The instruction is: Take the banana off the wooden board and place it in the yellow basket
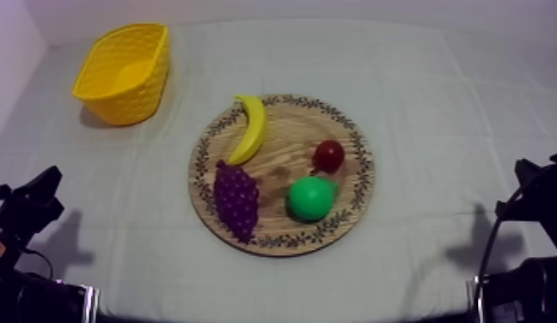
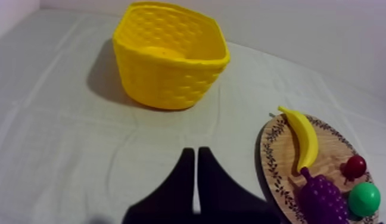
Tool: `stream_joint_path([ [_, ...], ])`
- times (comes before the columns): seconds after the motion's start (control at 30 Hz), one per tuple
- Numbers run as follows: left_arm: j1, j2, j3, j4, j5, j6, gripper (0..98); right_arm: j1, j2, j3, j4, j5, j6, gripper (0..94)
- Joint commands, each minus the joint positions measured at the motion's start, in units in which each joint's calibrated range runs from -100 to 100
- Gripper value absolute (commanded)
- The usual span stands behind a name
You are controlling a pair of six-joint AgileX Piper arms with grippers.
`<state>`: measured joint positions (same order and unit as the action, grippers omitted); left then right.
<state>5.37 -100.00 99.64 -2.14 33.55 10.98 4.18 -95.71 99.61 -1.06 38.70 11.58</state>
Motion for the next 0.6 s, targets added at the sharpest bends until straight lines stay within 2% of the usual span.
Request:
stream_joint_path([
  [0.0, 0.0, 0.0, 0.0, 0.01, 0.0, -1.7, 0.1, 0.0, 0.0, 0.1, 0.0, 0.0, 0.0, 0.4],
  [0.57, 0.0, 0.0, 0.0, 0.01, 0.0, -1.9, 0.1, 0.0, 0.0, 0.1, 0.0, 0.0, 0.0, 0.4],
])
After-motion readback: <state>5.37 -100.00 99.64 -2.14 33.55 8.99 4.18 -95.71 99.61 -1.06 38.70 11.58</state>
